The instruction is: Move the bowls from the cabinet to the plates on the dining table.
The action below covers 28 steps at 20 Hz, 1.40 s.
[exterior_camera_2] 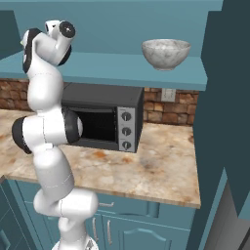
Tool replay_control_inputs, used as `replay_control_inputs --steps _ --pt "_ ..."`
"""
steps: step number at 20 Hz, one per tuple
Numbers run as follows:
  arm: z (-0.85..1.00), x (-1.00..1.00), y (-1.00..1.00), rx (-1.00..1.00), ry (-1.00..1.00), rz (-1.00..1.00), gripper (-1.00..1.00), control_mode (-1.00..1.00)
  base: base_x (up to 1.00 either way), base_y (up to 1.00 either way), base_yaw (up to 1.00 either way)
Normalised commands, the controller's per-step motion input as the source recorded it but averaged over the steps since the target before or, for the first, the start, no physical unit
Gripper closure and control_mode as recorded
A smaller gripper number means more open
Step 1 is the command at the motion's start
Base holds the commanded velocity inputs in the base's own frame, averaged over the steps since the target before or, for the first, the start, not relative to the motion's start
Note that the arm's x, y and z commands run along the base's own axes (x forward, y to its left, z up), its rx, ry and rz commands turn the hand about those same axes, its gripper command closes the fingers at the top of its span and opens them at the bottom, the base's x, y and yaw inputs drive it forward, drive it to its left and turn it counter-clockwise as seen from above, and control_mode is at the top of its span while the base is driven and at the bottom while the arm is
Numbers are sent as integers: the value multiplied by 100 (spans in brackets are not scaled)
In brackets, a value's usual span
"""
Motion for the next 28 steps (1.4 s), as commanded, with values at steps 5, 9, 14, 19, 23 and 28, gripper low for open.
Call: replay_control_inputs --steps 5,9,14,19,23,28 --pt "0 -6 -5 0 0 0 100 -100 0 0 0" --pt "0 -32 -14 0 0 0 100 -100 0 0 0" --pt "8 -43 -15 0 -1 0 100 -100 0 0 0" --pt "11 -51 -12 0 -6 0 100 -100 0 0 0" --pt "13 -56 -14 0 -7 0 100 -100 0 0 0" --pt "12 -59 -18 0 -4 0 100 -100 0 0 0"
